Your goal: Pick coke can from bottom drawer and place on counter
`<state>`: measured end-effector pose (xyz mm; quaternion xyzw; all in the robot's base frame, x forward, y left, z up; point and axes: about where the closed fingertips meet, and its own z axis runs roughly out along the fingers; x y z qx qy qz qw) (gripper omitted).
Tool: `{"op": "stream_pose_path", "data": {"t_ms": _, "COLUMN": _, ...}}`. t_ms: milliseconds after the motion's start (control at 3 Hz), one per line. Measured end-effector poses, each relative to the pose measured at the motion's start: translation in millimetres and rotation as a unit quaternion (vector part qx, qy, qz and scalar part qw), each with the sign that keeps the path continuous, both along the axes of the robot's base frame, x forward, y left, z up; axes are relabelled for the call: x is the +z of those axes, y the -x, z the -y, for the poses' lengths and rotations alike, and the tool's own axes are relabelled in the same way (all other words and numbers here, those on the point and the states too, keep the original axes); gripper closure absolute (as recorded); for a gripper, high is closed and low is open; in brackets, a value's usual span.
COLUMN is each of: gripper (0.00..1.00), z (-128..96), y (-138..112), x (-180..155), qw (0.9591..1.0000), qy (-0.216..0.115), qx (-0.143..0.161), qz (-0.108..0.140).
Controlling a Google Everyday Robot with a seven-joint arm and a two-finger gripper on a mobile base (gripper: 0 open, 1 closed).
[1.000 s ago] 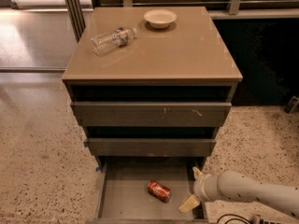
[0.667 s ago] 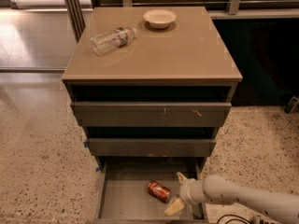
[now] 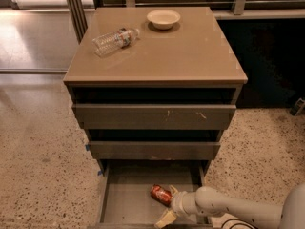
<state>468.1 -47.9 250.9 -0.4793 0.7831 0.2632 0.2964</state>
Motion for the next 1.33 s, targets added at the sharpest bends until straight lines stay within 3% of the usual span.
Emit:
{"op": "stream_pose_path", "data": {"t_ms": 333, "gripper": 0.00, "z": -8, "y": -2, "x": -10, "qw": 0.9999, "qy": -0.011, "qx": 0.009, "qz": -0.002}}
{"op": "stream_pose_path", "data": {"t_ms": 667, "gripper": 0.00, "z": -28, "y": -25, "x": -46, "qw": 0.9994, "qy": -0.018, "qx": 0.030, "qz": -0.003}}
{"op": "stream_pose_path", "data": {"t_ms": 1000, "gripper": 0.00, "z": -28, "y": -25, "x": -46, "qw": 0.9994, "qy": -0.018, "qx": 0.030, "qz": -0.003}}
{"op": "stream_pose_path", "data": {"t_ms": 1333, "gripper": 0.00, "z": -26, "y": -36, "x": -51, "qw": 0.9996, "qy": 0.005, "qx": 0.024, "qz": 0.015}}
